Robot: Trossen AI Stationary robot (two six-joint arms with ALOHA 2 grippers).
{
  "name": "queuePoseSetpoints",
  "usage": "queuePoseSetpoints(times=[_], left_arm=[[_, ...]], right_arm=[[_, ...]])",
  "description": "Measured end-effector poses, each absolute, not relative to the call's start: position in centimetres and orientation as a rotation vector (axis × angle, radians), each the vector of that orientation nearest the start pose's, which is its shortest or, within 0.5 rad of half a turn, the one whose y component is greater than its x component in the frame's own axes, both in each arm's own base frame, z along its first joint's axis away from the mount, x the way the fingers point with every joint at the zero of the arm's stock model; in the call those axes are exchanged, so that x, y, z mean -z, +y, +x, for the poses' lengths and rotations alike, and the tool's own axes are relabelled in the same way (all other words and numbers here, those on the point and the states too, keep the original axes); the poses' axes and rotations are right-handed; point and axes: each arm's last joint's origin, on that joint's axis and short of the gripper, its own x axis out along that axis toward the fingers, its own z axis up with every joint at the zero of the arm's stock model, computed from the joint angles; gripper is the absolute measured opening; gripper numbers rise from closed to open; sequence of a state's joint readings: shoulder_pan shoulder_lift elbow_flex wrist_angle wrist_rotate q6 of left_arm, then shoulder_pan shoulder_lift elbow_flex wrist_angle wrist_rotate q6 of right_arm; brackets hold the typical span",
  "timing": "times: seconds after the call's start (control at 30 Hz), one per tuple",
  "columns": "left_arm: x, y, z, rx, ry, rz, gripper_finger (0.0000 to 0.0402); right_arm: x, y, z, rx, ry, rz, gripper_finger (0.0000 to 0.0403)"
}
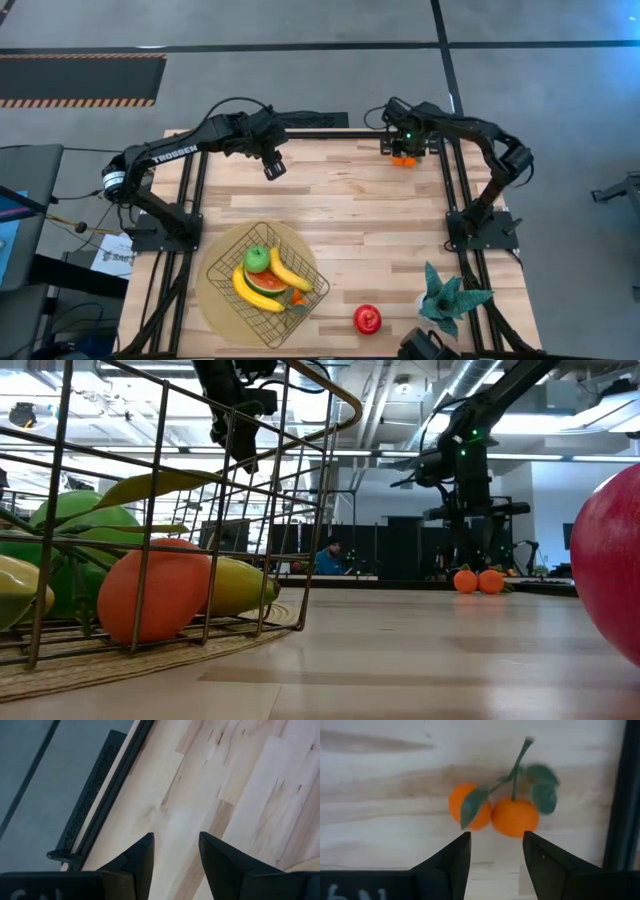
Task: Build produce basket
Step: Put the oranges into the gold wire basket
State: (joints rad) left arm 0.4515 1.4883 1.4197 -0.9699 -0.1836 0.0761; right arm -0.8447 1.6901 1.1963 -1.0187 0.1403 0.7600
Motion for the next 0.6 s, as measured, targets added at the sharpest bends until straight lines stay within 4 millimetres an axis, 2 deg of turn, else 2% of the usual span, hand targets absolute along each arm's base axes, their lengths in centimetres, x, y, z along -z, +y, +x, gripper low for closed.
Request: queuePoseSetpoints(times=[0.23,0.6], left_arm=[[-32.7,13.4,26.4,-0.528,1.069,-0.064,0.0144],[-32.7,13.3,26.4,-0.510,1.066,-0.073,0.0144]], right_arm=[[-18.7,-22.2,18.5,1.390,1.186,1.148,0.0197],[-17.6,-23.5,16.9,1.411,1.124,1.164,0.0196]])
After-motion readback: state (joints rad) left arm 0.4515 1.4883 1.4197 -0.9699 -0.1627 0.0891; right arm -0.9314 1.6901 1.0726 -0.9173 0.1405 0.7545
